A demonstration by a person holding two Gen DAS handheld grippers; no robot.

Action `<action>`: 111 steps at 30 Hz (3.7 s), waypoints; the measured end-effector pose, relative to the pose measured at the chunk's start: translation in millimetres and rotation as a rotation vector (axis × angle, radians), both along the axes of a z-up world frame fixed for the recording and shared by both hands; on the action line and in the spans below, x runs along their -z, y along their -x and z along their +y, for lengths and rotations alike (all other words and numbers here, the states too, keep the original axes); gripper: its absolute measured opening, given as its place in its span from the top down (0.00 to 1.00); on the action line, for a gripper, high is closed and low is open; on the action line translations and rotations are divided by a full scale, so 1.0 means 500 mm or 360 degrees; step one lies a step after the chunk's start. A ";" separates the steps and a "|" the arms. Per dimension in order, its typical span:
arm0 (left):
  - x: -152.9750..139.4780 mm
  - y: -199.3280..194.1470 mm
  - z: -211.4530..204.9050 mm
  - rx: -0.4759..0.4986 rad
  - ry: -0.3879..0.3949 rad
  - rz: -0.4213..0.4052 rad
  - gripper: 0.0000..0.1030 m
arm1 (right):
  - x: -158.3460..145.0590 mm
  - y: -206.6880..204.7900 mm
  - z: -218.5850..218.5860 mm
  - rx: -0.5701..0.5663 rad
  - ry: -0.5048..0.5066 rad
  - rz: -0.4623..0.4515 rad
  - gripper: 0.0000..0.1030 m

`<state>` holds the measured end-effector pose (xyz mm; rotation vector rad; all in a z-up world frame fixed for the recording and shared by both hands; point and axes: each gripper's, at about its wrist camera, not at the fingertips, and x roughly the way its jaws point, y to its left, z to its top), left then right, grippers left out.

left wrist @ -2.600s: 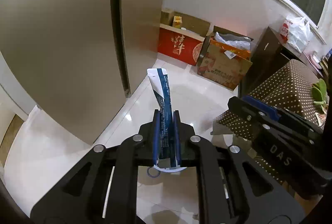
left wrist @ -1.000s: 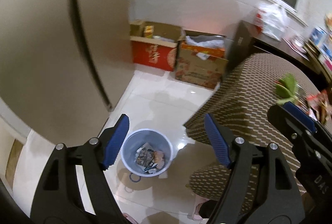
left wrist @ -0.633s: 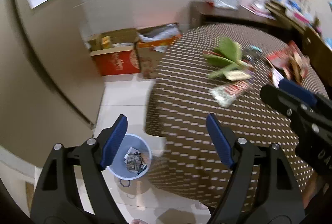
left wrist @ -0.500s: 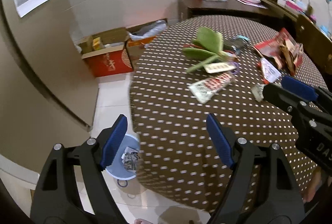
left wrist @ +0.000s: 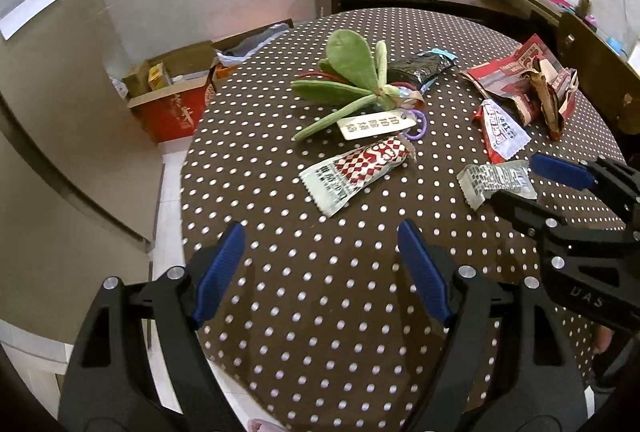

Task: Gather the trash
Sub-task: 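Grasp the red-white checkered wrapper with the left tool while the right tool grasps a white-red packet, then carry the checkered wrapper and white-red packet with both tools over the blue bin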

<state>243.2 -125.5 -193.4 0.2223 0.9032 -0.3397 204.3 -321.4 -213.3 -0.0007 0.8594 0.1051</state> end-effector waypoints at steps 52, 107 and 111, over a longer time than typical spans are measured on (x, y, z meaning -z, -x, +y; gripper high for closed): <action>-0.092 0.047 0.086 0.0123 0.0631 -0.0009 0.93 | -0.167 0.078 0.087 0.0026 -0.0239 -0.0326 0.97; 0.007 -0.026 -0.154 0.0142 0.0381 0.0144 0.93 | -0.168 0.187 -0.181 0.0448 -0.0282 -0.0478 0.97; 0.003 -0.021 -0.155 0.0132 0.0385 0.0141 0.93 | -0.195 0.203 -0.219 0.0517 -0.0260 -0.0516 0.97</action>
